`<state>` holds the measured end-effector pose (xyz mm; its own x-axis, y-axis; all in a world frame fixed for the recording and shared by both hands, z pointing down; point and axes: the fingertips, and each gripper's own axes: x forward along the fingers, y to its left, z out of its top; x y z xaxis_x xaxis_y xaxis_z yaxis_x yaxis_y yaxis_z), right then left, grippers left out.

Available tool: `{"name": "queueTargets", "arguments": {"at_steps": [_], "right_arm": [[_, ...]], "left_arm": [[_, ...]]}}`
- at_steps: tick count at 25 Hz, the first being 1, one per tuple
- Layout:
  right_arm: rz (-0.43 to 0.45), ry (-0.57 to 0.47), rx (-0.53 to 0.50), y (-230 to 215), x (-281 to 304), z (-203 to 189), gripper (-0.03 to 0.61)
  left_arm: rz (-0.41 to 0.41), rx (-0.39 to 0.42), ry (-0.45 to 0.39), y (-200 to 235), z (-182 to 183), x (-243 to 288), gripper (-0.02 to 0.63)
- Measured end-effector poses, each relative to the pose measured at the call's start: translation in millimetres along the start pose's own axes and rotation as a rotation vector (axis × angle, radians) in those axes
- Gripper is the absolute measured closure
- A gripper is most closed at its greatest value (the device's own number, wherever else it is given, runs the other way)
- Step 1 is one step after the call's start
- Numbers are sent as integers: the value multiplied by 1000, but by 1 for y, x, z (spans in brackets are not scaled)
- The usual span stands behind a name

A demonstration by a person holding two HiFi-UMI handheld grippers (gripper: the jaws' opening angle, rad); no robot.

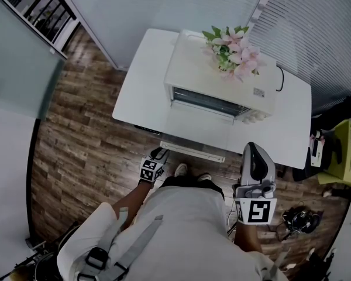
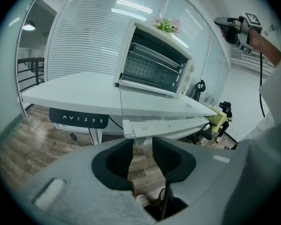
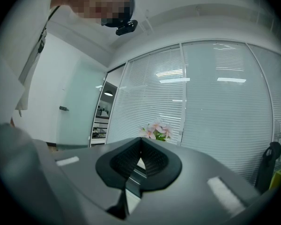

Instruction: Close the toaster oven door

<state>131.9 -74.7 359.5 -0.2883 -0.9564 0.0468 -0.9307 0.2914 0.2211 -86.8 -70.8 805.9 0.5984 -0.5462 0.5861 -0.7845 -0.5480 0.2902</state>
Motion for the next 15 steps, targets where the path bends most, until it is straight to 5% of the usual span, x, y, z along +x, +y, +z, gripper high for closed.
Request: {"name": "queueTargets", "arguments": {"at_steps": [15], "right_arm": [[-5, -11, 11, 5, -3, 2, 572]], "left_arm": [[33, 30, -128, -14, 46, -30, 483]]}}
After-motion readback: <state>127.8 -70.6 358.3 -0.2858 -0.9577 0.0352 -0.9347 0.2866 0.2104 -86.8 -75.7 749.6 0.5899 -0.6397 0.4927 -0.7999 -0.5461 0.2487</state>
